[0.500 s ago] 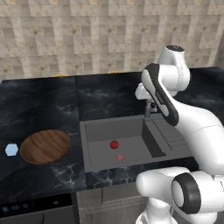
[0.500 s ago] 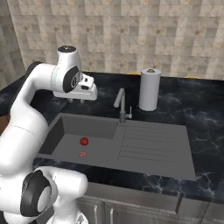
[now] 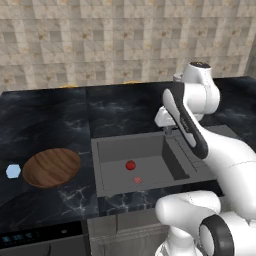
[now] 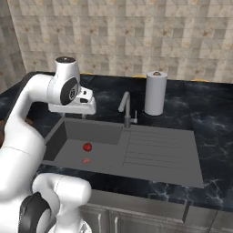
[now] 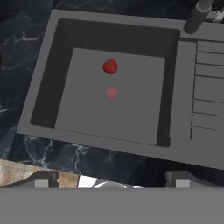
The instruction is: Pick the tomato from the sink and place it in the bowl. Then pick the bowl and place it in the microwave. Then close the microwave door and press the start button.
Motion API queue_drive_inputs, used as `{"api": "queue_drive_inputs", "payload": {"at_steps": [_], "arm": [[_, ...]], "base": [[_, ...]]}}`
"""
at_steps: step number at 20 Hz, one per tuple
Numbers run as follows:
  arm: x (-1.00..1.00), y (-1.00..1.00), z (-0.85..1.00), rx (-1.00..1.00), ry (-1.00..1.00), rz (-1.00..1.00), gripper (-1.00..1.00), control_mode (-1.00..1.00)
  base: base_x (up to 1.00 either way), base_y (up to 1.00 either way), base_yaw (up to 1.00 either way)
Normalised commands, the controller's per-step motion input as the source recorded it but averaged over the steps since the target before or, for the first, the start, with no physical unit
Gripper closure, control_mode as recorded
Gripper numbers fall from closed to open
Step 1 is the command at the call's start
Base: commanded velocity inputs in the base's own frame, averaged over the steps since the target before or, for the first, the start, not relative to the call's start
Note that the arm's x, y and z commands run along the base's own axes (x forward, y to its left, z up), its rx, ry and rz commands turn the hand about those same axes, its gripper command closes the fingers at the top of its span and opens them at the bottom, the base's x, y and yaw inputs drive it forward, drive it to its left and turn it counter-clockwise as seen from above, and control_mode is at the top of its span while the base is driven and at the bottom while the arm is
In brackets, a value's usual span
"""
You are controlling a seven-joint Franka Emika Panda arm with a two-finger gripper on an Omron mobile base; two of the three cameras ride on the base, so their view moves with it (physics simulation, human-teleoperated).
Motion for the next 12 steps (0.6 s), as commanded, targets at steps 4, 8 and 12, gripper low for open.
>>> {"api": "queue_drive_inputs", "payload": {"at_steps": [4, 8, 12], "arm": [[-0.13, 0.28, -1.0, -0.02, 0.13, 0.05, -1.0, -1.0], [0.26, 0.34, -0.97, -0.01, 0.21, 0.09, -1.0, -1.0], [0.74, 0.24, -0.77, 0.0, 0.24, 0.16, -1.0, -1.0]], "base": [[0.0, 0.0, 0.0], [0.0, 0.0, 0.0], [0.0, 0.0, 0.0]]}}
